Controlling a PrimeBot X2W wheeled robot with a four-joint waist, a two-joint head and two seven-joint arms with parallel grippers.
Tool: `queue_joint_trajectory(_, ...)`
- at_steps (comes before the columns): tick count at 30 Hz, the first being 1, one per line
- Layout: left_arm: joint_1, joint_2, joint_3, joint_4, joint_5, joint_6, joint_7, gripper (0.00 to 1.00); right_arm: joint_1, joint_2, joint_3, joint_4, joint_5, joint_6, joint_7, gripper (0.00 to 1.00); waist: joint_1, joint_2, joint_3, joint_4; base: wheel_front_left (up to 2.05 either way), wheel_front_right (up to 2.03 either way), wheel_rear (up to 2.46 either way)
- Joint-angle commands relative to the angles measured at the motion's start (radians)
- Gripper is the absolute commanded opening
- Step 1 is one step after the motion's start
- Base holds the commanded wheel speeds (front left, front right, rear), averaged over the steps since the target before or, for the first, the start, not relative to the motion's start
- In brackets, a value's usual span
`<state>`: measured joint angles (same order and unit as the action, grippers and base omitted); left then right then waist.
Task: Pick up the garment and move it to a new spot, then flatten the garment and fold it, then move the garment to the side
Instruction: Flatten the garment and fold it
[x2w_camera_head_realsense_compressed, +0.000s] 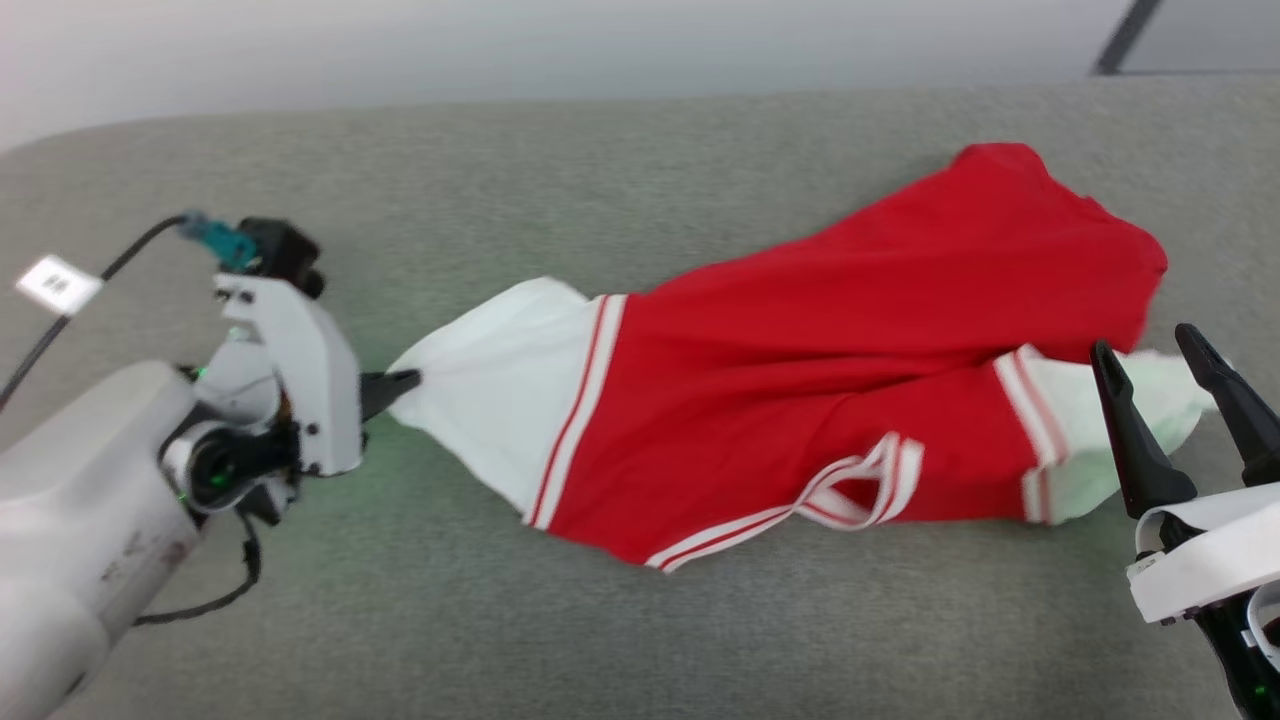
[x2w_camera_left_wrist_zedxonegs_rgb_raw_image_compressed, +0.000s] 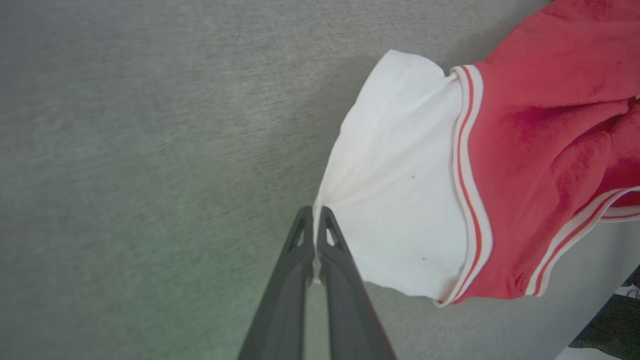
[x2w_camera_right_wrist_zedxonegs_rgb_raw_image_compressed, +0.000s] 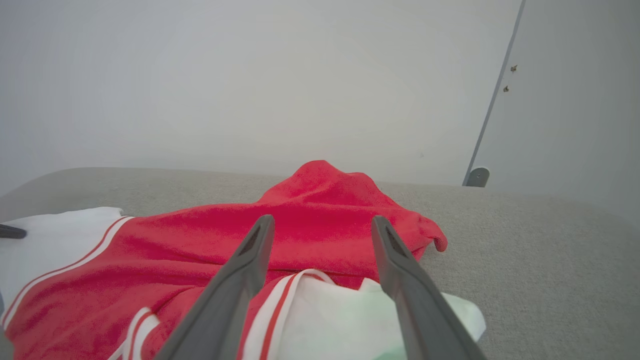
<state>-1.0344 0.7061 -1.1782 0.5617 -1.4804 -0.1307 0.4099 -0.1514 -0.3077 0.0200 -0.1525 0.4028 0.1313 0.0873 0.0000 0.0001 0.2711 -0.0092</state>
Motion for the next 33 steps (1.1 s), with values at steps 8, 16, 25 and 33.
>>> queue_joint_trajectory(8, 0.037, 0.032, 0.016, 0.053, -0.021, 0.000, -0.044, 0.00, 0.026, -0.006, -0.020, -0.034, -0.009, -0.001, 0.035, 1.00, 0.0000, -0.0001, -0.034, 0.064, 0.00, 0.00, 0.00)
queue_joint_trajectory(16, 0.034, 0.023, 0.000, 0.112, 0.004, 0.000, -0.066, 0.00, 0.043, -0.001, -0.042, -0.041, -0.005, -0.001, 0.055, 1.00, 0.0000, -0.0001, -0.018, 0.033, 0.00, 0.00, 0.00)
queue_joint_trajectory(25, 0.043, 0.019, -0.005, 0.112, 0.006, 0.000, -0.097, 1.00, 0.050, -0.006, -0.051, -0.037, -0.004, -0.001, 0.063, 1.00, 0.0000, -0.0001, -0.026, 0.029, 0.00, 0.00, 0.00)
queue_joint_trajectory(33, 0.078, 0.044, 0.006, 0.060, 0.025, 0.000, -0.232, 1.00, 0.070, -0.033, -0.012, -0.025, 0.002, -0.001, 0.091, 1.00, 0.0000, -0.0001, -0.077, 0.061, 0.00, 0.00, 0.00)
